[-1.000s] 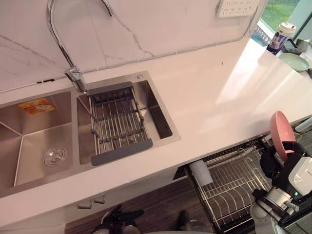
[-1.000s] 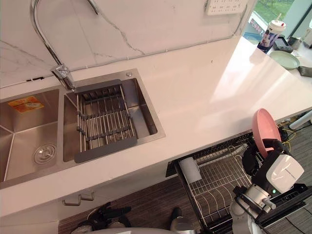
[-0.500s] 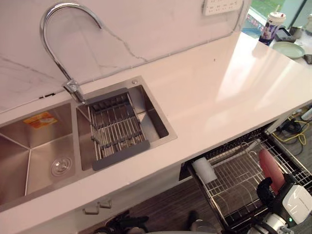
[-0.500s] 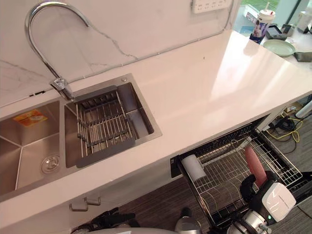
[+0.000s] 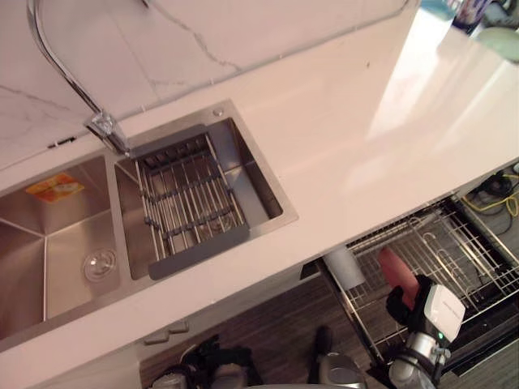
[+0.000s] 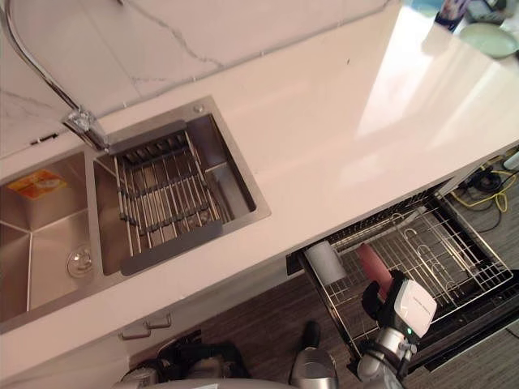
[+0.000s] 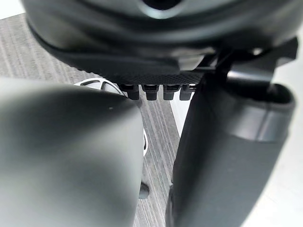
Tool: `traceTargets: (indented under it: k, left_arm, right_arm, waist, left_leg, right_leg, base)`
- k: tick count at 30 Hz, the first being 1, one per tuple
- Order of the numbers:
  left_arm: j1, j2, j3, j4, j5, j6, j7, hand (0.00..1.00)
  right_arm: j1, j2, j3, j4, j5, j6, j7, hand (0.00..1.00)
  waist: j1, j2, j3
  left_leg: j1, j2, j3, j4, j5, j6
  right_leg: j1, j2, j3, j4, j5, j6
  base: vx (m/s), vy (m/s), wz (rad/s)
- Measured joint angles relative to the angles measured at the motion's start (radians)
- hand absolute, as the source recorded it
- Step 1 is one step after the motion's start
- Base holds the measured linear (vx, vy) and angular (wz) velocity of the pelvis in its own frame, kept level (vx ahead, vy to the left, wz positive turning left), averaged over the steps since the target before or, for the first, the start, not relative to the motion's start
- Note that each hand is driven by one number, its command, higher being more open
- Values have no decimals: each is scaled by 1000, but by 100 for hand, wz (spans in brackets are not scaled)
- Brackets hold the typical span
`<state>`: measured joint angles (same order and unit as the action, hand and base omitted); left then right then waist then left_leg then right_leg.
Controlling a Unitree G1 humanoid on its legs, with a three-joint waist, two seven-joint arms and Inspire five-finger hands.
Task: Walk over to the sink, pick up the cup, carry it to the dishwasher, place the cup inside the dishwasher, then close the dishwasher door
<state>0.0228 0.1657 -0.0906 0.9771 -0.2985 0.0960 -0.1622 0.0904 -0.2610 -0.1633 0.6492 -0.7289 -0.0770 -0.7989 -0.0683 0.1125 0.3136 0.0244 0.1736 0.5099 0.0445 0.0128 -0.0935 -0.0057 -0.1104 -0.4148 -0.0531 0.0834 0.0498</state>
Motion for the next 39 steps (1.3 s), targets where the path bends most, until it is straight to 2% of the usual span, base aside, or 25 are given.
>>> traceTargets:
  k: [3,8,12,16,18,24,29,33,39]
  left_arm:
    - [-22,3,-16,-1,-10,-4,8,100]
    - [-43,7,-33,-2,-63,-12,10,100]
    - [-43,9,-34,0,-75,-10,9,100]
    - [-44,10,-36,0,-75,-4,10,100]
    - [-48,10,-36,2,-74,-4,10,100]
    - [-60,11,-38,11,-72,-5,12,100]
    - [-74,22,-66,10,-66,-4,14,100]
    - [-74,32,-66,9,-53,-3,14,100]
    - [-73,60,-66,9,-47,6,13,100]
  right_arm:
    - [-54,-78,59,-8,4,16,17,0]
    - [-164,-98,91,11,77,75,21,0]
    - [-178,-124,89,-1,47,70,63,0]
    - [-175,-140,89,-15,-59,19,124,0]
    - [-153,-142,102,-8,-167,3,130,0]
    - [-77,-153,130,34,-329,46,99,0]
    - [-53,-202,131,28,-427,49,55,0]
    - [-33,-221,130,9,-475,30,51,0]
    - [37,-247,109,0,-483,16,13,0]
  waist:
    - [0,2,27]
    - [3,11,61]
    - [5,14,80]
    - [1,13,87]
    - [3,12,88]
    - [2,11,90]
    - [0,8,91]
    - [1,-7,84]
    - [-1,-51,59]
  left_leg:
    - [-20,-11,-18,2,2,3]
    - [-56,-23,-60,22,2,4]
    - [-64,-23,-75,36,2,5]
    - [-71,-19,-93,41,-12,15]
    - [-72,-17,-93,56,-23,17]
    - [-77,-11,-100,71,-34,22]
    - [-77,-8,-105,78,-35,22]
    - [-77,-7,-107,82,-35,22]
    - [-78,-6,-110,87,-36,22]
  right_leg:
    - [-17,-9,-2,2,8,4]
    - [-44,-26,-6,11,15,8]
    - [-49,-30,-4,19,15,8]
    - [-65,-27,4,30,12,11]
    - [-64,-30,7,38,11,12]
    - [-64,-38,1,50,11,8]
    - [-64,-36,-3,65,6,7]
    - [-62,-33,-4,65,6,7]
    - [-58,-33,-5,65,5,7]
  base:
    - [-3,31,5]
    - [-15,38,6]
    - [-27,14,-1]
    - [-50,25,-6]
    - [-41,35,-4]
    - [0,16,1]
    - [8,8,3]
    - [0,0,0]
    - [0,0,0]
